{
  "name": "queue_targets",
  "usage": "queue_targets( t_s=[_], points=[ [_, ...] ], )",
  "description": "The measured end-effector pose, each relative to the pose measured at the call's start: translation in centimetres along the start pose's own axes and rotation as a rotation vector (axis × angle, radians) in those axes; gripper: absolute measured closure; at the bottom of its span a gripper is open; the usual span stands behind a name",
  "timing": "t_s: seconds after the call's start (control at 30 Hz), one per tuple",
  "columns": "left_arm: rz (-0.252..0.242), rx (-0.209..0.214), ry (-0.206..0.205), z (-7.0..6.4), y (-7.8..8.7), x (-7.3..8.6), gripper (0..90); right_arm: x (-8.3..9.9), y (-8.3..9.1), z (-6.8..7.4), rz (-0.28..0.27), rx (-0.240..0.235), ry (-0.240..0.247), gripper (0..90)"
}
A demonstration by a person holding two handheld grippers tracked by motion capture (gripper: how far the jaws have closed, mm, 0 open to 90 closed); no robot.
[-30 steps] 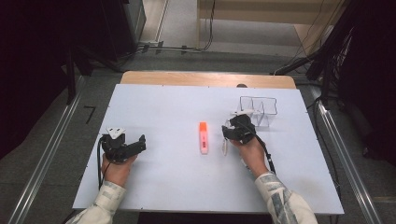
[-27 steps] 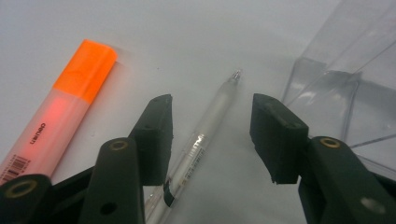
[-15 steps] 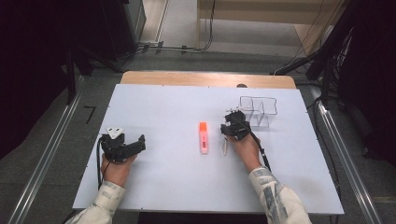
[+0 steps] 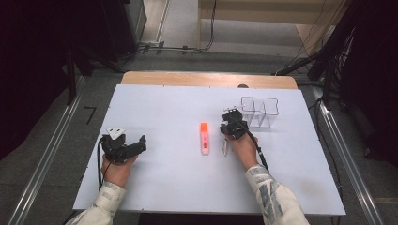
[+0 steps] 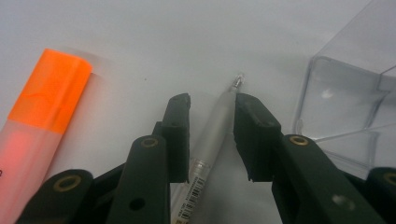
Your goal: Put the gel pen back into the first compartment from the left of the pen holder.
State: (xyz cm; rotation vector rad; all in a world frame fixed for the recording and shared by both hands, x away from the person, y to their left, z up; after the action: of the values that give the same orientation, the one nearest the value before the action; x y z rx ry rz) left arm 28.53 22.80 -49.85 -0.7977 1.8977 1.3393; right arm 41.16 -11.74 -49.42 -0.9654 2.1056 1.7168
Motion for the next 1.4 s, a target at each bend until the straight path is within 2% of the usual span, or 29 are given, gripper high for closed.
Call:
queue_targets(
  t_s=[0.07, 0.63, 0.9, 1.1, 1.23, 1.4],
  points=[
    [0.001, 0.001, 0.000, 0.0, 0.0, 0.0, 8.8, -0.1, 0.0, 0.1, 0.002, 0.012, -0.002, 70.3],
    [0.004, 0.003, 0.001, 0.1, 0.0, 0.0, 8.8, -0.1, -0.1, -0.4, 0.002, 0.011, -0.045, 78.7],
    [0.002, 0.005, 0.003, 0.2, 0.0, 0.0, 8.8, -0.3, 0.2, -0.2, -0.021, -0.017, -0.056, 78.8],
    [-0.001, 0.005, 0.004, 0.2, 0.1, 0.0, 8.8, -0.4, 0.9, -0.7, -0.048, -0.040, -0.070, 78.8],
    [-0.001, 0.005, 0.005, 0.2, 0.1, 0.0, 8.8, -0.4, 1.8, -1.2, -0.074, -0.075, -0.076, 78.8],
    [0.000, 0.003, 0.007, 0.2, 0.0, 0.0, 8.8, 0.0, 2.7, -1.4, -0.104, -0.089, -0.061, 78.9]
  ],
)
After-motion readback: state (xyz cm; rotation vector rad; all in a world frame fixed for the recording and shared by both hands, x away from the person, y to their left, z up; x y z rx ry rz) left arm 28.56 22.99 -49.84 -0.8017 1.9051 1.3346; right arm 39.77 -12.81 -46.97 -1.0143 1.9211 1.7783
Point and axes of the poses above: each handheld gripper's, and its own axes: y roughly backward along the jaws, x roughly out of its underside, z roughly to its left, the point moved 1 cm from there along -y, roughly forward along the jaws, and after that the axes turned 15 degrees about x, right-handed, at the moved point
